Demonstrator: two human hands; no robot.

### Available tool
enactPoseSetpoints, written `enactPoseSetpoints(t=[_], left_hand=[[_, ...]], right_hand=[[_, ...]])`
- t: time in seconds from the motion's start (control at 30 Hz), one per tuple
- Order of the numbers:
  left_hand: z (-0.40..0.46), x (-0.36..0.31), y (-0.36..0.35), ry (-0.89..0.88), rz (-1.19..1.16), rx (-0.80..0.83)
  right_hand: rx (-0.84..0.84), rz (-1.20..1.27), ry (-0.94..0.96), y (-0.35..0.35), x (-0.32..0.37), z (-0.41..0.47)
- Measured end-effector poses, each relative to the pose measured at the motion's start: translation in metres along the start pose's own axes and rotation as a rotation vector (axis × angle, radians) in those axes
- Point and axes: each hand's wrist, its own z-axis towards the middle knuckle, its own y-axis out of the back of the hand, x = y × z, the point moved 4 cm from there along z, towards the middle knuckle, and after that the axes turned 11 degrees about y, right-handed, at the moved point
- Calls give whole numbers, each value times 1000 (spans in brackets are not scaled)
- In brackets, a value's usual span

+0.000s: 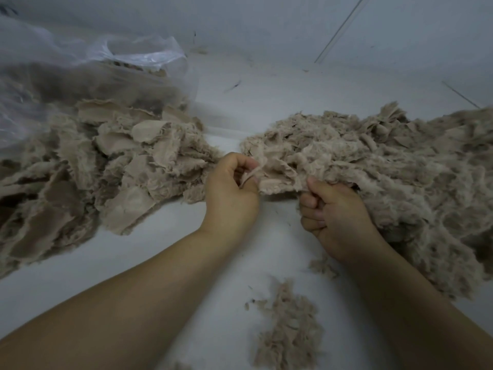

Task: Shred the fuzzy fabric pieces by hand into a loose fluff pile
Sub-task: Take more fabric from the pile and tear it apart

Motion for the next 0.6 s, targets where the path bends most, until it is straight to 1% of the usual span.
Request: enactPoseSetpoints(t=[0.17, 0.3, 0.43, 0.53, 0.6], left_hand=[[0, 2, 0, 25, -50, -19], [-8, -9, 2, -109, 5, -22], [-9, -10, 2, -93, 10, -20], [-11, -13, 0, -147, 151, 19], [-15, -14, -6, -192, 239, 119]], right_hand=[[-42, 10, -8, 0, 0, 0], [-60, 1, -10, 1, 0, 1], [-52, -20, 1, 1, -1, 2], [-46, -13, 9, 1, -1, 2], [-31, -7, 9, 0, -1, 1]])
